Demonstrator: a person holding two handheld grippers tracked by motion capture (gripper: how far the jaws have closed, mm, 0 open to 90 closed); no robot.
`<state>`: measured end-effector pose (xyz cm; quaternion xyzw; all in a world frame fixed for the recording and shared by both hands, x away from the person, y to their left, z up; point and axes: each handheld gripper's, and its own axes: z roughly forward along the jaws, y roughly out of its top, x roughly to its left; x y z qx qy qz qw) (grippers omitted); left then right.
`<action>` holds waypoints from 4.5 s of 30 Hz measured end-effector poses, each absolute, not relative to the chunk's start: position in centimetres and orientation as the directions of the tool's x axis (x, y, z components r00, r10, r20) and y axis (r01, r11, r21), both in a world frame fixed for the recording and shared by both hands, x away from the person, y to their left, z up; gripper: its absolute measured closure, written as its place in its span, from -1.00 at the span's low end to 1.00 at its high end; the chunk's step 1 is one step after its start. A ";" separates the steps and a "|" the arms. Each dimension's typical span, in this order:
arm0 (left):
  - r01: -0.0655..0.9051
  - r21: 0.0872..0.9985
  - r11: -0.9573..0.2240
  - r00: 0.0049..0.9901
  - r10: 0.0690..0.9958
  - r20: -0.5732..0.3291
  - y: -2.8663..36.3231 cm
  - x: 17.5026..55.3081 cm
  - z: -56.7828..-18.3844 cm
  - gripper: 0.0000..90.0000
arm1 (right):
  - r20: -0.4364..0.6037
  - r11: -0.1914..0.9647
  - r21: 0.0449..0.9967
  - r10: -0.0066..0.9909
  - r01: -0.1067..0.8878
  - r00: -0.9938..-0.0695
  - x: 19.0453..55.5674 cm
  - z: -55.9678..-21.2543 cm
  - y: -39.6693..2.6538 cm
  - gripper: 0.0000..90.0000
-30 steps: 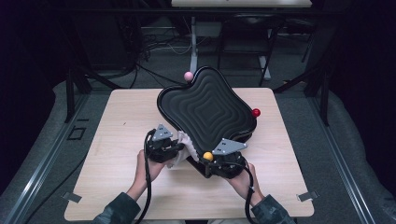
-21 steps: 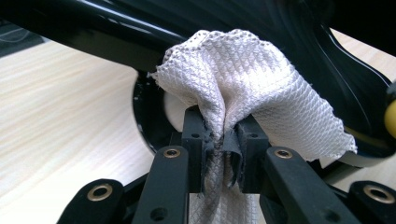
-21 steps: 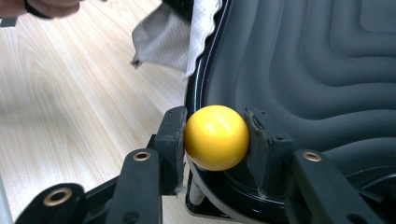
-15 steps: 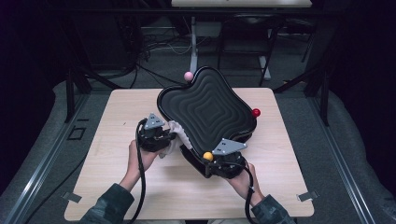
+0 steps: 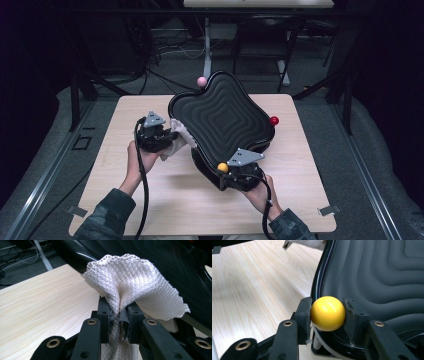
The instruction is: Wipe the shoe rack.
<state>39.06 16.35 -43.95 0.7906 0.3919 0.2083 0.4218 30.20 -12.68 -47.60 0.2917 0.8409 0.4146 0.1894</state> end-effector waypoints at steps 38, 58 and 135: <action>0.441 0.812 -0.382 0.524 0.844 0.112 17.4 43.8 -38.8 0.72 | -0.077 0.483 0.811 0.647 0.330 -0.758 30.2 -47.7 -12.7 0.33; 0.422 0.822 -0.383 0.558 0.824 0.097 17.3 41.4 -40.1 0.72 | -0.081 0.485 0.810 0.649 0.329 -0.757 30.2 -47.7 -12.5 0.33; 0.362 0.782 -0.507 0.810 0.587 0.006 9.3 32.3 -48.0 0.71 | -0.082 0.496 0.802 0.642 0.332 -0.762 30.3 -47.7 -12.5 0.32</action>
